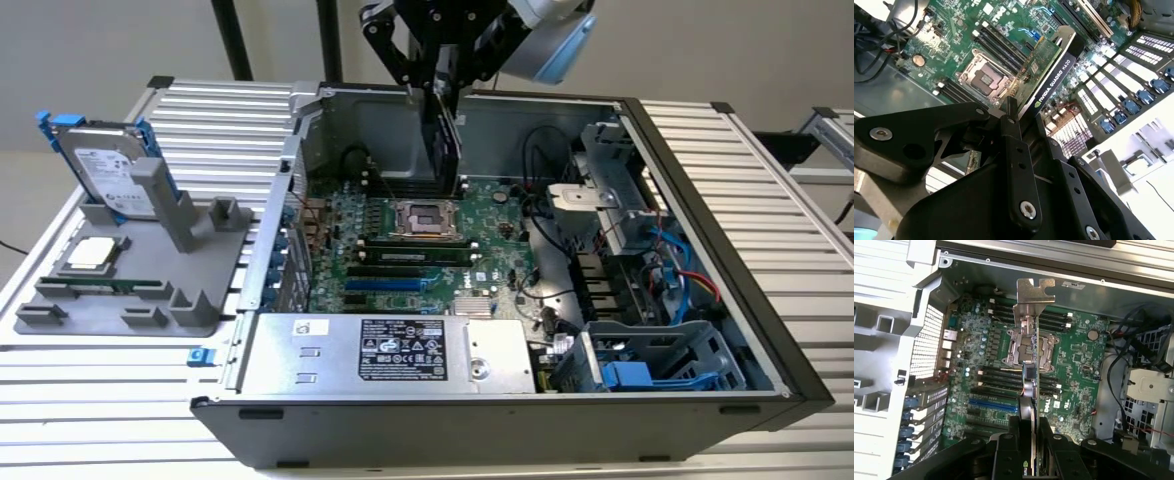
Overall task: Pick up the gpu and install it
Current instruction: 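Insert the gpu into the slot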
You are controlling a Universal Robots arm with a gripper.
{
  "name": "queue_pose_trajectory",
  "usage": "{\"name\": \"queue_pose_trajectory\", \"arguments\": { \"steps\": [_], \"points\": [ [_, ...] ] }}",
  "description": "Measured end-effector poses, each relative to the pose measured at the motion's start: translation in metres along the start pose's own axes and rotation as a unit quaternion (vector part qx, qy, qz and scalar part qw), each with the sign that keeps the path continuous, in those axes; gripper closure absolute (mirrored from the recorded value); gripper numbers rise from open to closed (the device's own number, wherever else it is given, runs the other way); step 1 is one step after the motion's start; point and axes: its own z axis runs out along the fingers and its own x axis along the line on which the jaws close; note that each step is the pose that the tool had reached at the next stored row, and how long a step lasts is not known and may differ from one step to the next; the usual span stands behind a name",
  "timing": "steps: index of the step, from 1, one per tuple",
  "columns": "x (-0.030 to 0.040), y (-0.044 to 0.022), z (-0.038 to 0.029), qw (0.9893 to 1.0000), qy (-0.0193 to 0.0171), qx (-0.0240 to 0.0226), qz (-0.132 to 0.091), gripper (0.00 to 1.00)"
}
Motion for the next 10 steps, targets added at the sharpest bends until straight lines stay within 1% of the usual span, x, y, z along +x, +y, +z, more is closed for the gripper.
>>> {"name": "queue_pose_trajectory", "arguments": {
  "steps": [10],
  "points": [
    [0.0000, 0.0000, 0.0000, 0.9998, 0.0012, -0.0004, -0.021, 1.00]
  ]
}}
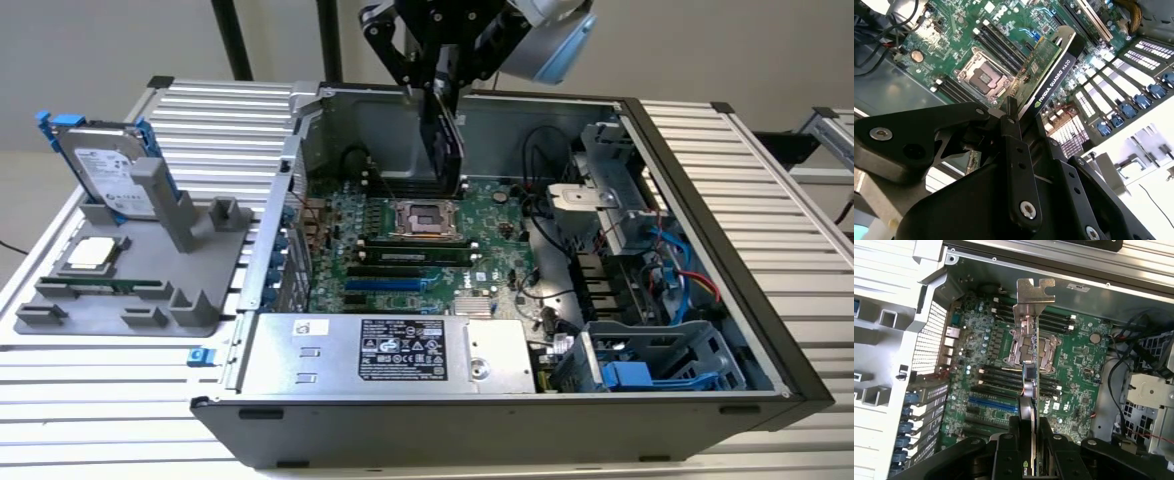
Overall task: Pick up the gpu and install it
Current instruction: 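Insert the gpu into the slot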
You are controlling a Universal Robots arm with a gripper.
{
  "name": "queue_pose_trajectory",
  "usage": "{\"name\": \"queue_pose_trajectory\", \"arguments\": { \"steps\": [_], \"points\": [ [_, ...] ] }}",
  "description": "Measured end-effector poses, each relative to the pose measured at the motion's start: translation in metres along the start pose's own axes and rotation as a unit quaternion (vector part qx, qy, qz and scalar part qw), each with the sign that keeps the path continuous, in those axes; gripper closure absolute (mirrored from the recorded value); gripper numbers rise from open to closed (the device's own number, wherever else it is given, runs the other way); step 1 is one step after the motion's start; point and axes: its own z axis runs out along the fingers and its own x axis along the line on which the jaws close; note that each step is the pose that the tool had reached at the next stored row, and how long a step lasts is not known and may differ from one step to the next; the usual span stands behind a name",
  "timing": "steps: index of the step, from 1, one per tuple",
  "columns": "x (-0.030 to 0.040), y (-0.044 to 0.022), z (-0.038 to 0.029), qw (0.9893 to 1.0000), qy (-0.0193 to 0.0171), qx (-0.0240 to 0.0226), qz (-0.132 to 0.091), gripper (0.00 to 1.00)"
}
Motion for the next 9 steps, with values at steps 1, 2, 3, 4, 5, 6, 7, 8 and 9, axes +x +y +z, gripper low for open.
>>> {"name": "queue_pose_trajectory", "arguments": {
  "steps": [1, 2, 3, 4, 5, 6, 7, 8, 9],
  "points": [
    [0.0000, 0.0000, 0.0000, 1.0000, 0.0001, 0.0000, -0.002, 1.00],
    [0.0000, 0.0000, 0.0000, 1.0000, 0.0002, -0.0001, -0.004, 1.00],
    [0.0000, 0.0000, 0.0000, 1.0000, 0.0003, -0.0001, -0.006, 1.00],
    [0.0000, 0.0000, 0.0000, 1.0000, 0.0004, -0.0002, -0.008, 1.00],
    [0.0000, 0.0000, 0.0000, 1.0000, 0.0005, -0.0003, -0.010, 1.00],
    [0.0000, 0.0000, -0.0001, 0.9999, 0.0006, -0.0003, -0.011, 1.00],
    [0.0000, 0.0000, -0.0002, 0.9999, 0.0007, -0.0003, -0.013, 1.00],
    [0.0000, 0.0000, -0.0003, 0.9999, 0.0009, -0.0002, -0.015, 1.00],
    [0.0000, 0.0000, -0.0003, 0.9999, 0.0010, -0.0003, -0.017, 1.00]
  ]
}}
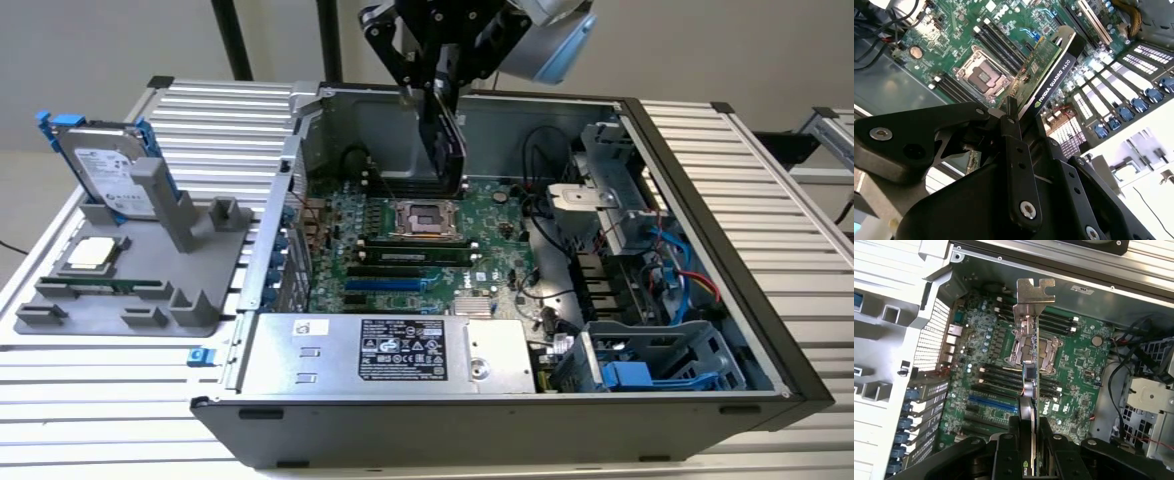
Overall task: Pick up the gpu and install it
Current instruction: 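Insert the gpu into the slot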
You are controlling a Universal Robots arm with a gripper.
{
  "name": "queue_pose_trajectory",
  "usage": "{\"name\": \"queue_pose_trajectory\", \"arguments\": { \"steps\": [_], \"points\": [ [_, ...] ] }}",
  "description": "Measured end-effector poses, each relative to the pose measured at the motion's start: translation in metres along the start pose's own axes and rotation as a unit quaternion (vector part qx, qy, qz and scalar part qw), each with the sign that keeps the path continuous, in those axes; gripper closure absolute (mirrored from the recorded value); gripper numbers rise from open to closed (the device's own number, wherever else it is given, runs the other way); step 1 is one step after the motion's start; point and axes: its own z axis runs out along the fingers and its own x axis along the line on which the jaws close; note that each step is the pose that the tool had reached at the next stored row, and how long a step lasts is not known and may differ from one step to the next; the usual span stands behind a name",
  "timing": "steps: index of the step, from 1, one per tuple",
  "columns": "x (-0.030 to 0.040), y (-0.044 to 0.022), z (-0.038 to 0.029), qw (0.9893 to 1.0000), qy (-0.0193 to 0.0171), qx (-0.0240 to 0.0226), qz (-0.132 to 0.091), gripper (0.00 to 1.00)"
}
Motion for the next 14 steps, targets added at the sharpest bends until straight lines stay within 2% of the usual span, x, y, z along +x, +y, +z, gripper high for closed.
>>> {"name": "queue_pose_trajectory", "arguments": {
  "steps": [14],
  "points": [
    [0.0000, 0.0000, -0.0004, 0.9996, 0.0016, -0.0005, -0.028, 1.00]
  ]
}}
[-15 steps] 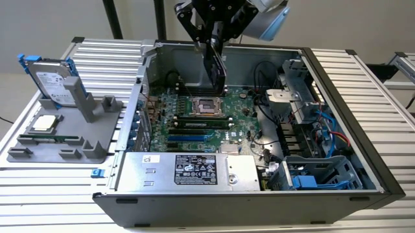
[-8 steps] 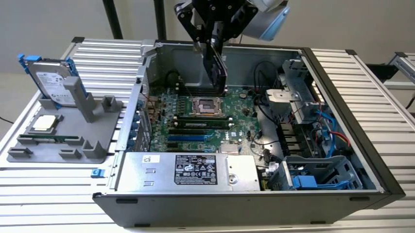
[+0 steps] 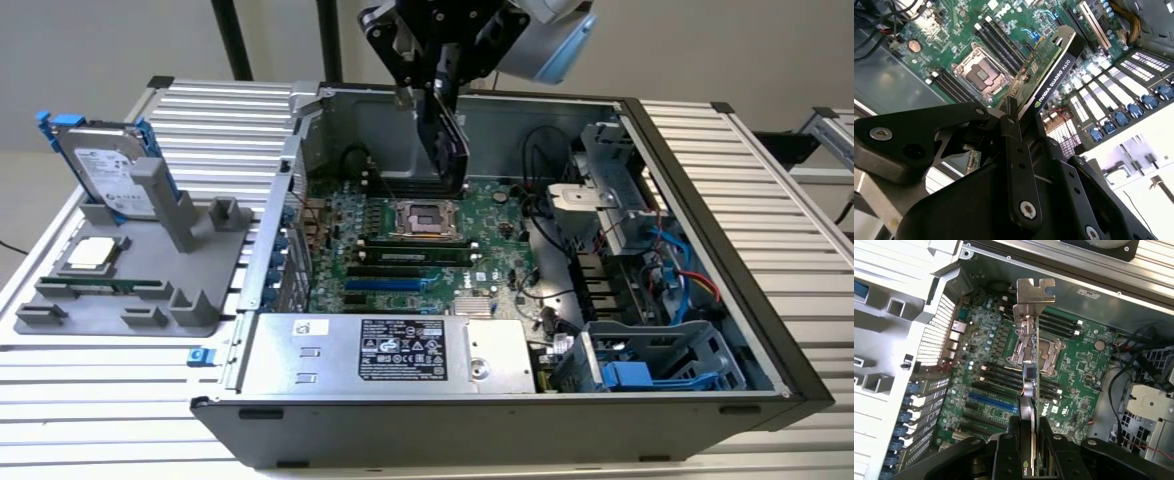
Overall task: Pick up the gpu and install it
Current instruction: 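Insert the gpu into the slot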
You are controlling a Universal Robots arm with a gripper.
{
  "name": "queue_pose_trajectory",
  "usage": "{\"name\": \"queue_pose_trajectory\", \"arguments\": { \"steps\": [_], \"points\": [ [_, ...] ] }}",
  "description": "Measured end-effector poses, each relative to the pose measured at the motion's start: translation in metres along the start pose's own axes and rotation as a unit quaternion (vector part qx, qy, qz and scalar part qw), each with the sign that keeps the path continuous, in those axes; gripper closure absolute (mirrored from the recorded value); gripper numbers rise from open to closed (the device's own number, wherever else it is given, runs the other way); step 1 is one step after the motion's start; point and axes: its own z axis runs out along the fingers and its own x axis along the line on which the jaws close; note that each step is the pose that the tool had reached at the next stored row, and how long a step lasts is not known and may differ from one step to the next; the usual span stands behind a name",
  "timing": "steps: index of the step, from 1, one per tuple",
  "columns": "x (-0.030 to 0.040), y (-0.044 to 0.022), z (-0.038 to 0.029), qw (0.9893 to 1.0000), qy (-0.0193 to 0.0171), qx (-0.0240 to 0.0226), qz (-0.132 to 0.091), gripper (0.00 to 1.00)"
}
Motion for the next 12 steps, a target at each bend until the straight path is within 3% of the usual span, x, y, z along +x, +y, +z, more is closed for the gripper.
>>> {"name": "queue_pose_trajectory", "arguments": {
  "steps": [12],
  "points": [
    [0.0000, 0.0000, -0.0002, 0.9997, 0.0014, -0.0004, -0.025, 1.00]
  ]
}}
